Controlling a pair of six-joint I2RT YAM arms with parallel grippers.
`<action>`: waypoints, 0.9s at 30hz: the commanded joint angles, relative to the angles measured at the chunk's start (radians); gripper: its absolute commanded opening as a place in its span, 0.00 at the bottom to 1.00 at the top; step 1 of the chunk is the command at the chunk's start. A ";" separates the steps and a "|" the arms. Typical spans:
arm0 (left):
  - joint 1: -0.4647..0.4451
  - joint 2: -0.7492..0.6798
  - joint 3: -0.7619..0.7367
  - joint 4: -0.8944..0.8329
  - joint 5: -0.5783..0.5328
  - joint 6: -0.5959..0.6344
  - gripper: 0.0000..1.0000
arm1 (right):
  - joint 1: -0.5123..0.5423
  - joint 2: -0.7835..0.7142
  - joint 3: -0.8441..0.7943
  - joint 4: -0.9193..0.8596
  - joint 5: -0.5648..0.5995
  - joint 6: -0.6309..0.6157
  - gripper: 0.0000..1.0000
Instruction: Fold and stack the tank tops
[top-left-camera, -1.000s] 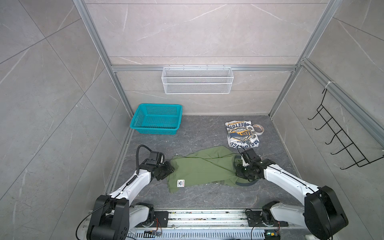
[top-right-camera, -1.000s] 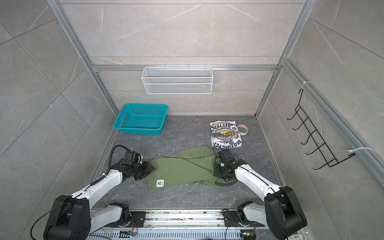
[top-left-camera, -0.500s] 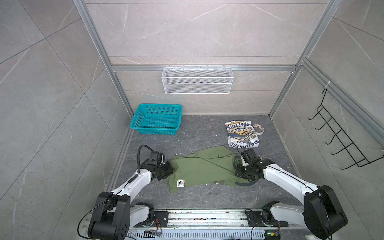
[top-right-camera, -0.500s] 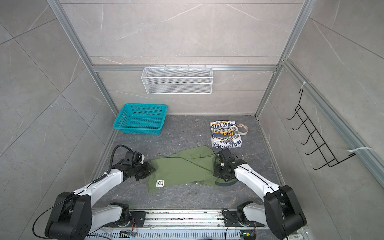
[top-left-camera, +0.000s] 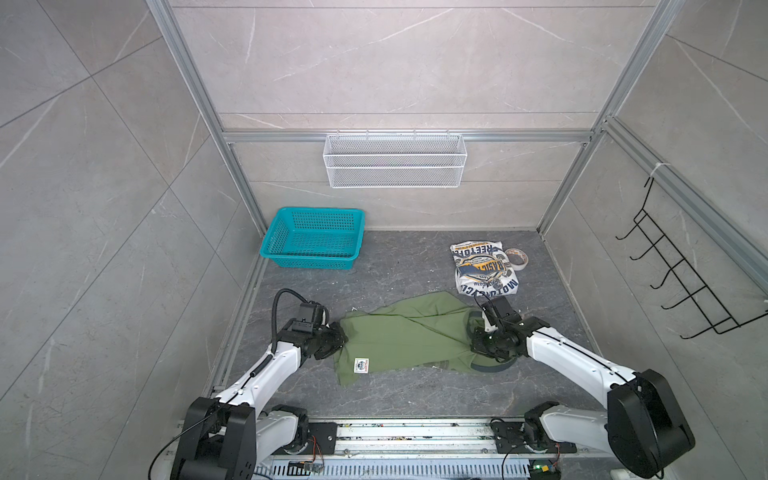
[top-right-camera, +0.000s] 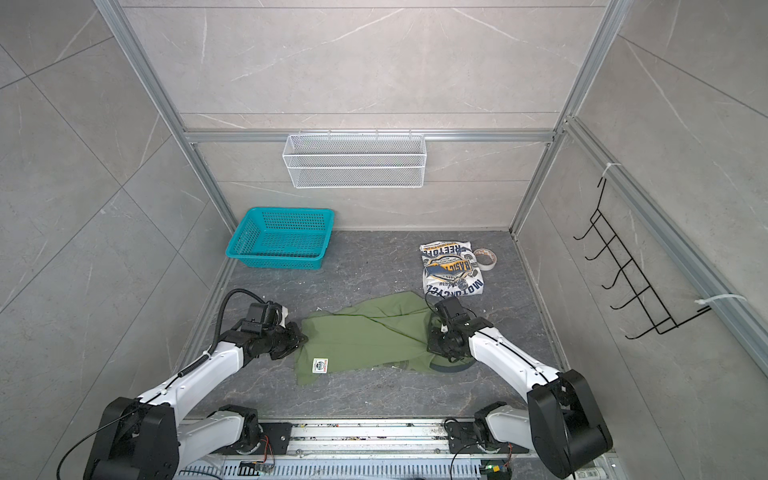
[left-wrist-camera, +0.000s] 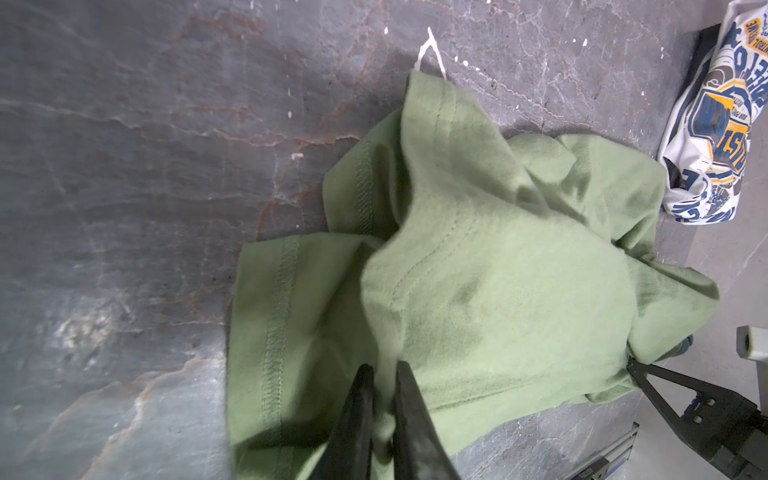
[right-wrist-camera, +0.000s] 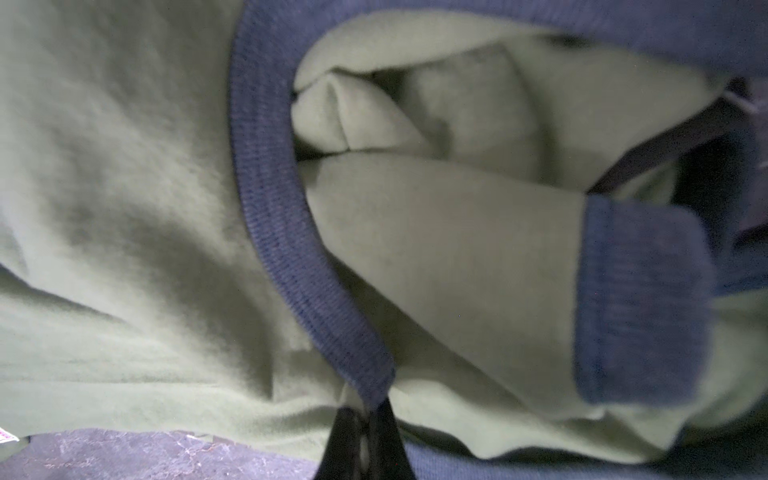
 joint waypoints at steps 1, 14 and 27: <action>-0.003 -0.043 0.055 -0.063 -0.048 0.023 0.08 | -0.003 -0.015 0.040 -0.035 0.026 0.002 0.00; -0.003 -0.126 0.520 -0.293 -0.225 0.108 0.01 | -0.003 -0.117 0.460 -0.266 0.034 -0.105 0.00; 0.006 -0.204 1.110 -0.411 -0.309 0.223 0.00 | -0.002 -0.095 1.271 -0.624 0.034 -0.232 0.00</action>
